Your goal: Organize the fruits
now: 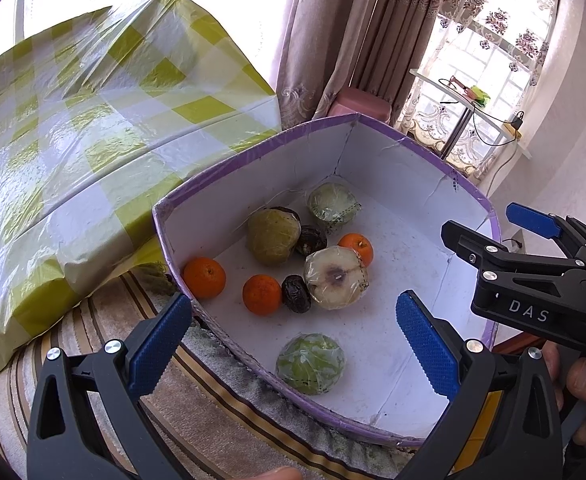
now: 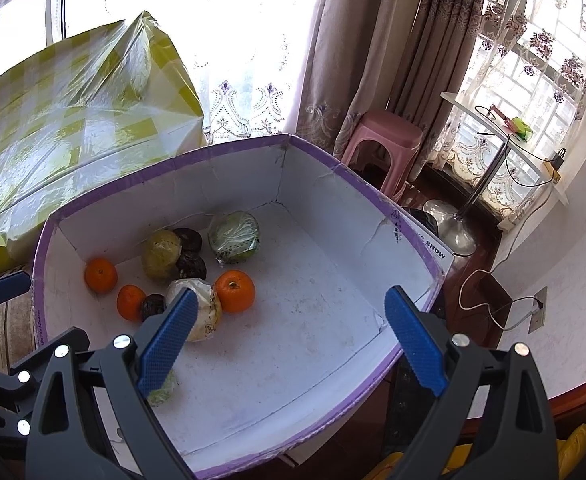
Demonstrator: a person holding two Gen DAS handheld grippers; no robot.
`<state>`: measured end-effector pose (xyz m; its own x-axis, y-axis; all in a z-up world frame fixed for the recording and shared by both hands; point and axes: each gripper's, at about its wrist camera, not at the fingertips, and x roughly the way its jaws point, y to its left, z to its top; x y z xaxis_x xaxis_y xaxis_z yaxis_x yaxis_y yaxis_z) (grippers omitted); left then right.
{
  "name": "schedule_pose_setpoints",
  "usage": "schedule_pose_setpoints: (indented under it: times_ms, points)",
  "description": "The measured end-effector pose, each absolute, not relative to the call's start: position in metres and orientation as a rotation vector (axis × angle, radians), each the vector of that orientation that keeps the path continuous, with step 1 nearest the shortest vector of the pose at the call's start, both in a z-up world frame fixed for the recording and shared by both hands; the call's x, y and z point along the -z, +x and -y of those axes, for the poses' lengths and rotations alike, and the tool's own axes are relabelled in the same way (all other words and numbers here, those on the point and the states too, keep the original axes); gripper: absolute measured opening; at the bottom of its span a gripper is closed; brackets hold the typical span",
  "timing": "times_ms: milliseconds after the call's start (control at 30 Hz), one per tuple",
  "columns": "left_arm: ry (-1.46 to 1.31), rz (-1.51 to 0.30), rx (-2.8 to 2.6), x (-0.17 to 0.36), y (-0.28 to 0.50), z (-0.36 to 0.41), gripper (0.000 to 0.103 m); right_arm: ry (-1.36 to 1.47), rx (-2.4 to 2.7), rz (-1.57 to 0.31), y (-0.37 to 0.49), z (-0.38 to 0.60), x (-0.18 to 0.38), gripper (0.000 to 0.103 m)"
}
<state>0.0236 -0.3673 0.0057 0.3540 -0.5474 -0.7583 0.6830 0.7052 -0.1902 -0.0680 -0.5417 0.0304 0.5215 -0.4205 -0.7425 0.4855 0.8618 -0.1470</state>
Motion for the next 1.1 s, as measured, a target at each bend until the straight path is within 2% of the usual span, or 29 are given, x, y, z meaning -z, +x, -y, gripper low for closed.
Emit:
schedule_pose_setpoints:
  times_ms: [867, 1100]
  points:
    - [0.203, -0.863, 0.786, -0.008, 0.019, 0.372, 0.099, 0.094, 0.539, -0.867, -0.067, 0.546, -0.031, 0.095]
    - [0.025, -0.879, 0.785, -0.024, 0.035, 0.339, 0.099, 0.142, 0.511, -0.836, -0.07, 0.545, -0.037, 0.095]
